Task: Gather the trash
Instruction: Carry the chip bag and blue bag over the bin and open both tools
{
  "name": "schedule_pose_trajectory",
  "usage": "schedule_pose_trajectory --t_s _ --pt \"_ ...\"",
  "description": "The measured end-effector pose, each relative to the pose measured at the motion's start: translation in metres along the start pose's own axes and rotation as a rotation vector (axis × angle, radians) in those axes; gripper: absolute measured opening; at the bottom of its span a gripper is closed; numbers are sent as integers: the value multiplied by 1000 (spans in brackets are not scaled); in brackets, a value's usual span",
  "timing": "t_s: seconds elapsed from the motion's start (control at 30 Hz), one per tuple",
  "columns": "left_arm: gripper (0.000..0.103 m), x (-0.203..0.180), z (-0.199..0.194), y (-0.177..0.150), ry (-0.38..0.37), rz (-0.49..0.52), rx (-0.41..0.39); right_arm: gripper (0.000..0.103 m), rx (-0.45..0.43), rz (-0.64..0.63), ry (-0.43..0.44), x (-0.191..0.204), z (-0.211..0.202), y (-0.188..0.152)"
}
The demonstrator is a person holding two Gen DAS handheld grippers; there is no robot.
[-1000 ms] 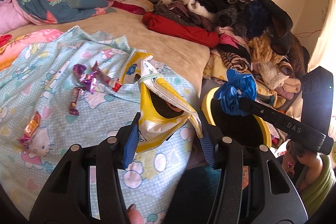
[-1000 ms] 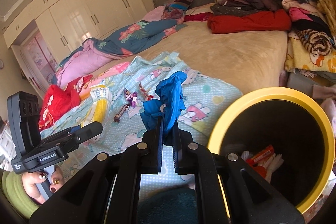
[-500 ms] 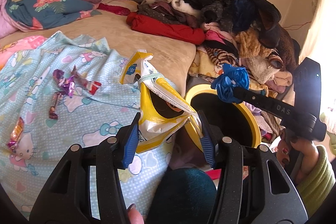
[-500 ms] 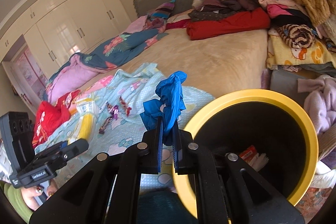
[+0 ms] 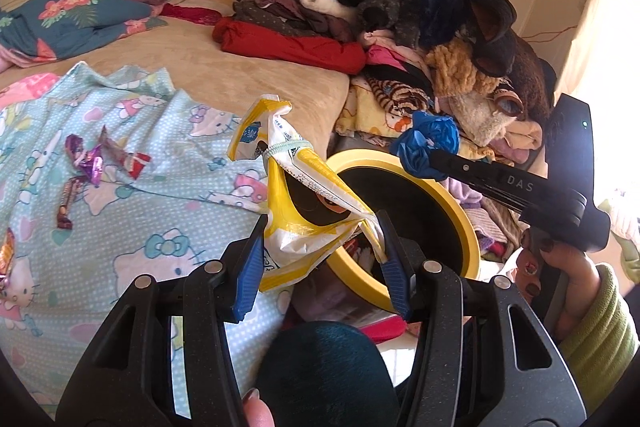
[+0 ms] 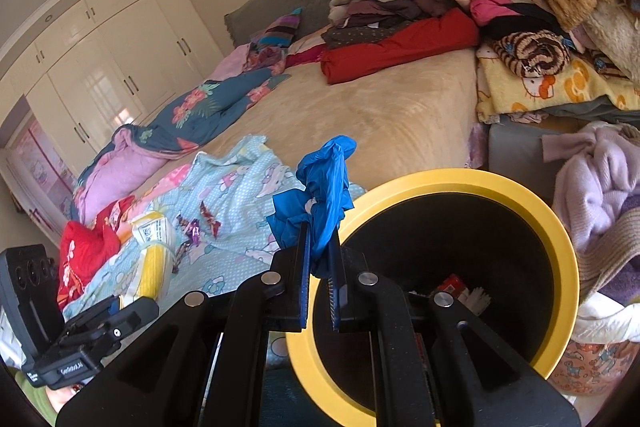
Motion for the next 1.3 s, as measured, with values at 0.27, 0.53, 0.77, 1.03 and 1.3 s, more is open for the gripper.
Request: schedule_pose_trajectory --t_s 0.27,0.53,0.77,1.03,1.3 --pt "44 -20 9 -3 -24 37 7 8 -11 33 -24 -17 -5 -1" --pt "44 -37 24 -5 -41 71 28 8 -21 69 -49 -35 -9 -1" --pt "44 -49 37 -7 -55 93 48 8 -26 122 -68 -52 -13 -3" --pt "44 -65 53 -12 -76 116 77 8 -34 137 -114 -63 -18 -3" --pt "44 -81 73 -17 -100 142 127 8 -34 193 -144 -81 -23 -5"
Point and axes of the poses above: each gripper's, at about its wrist camera, not at the fingertips, and z roughly the way its jaws point, x to its left, y to its top, the point moved 4 cm from there along z, roughly the way its jaws point, and after that the axes turned 15 degrees about y, right-handed, at the moved point
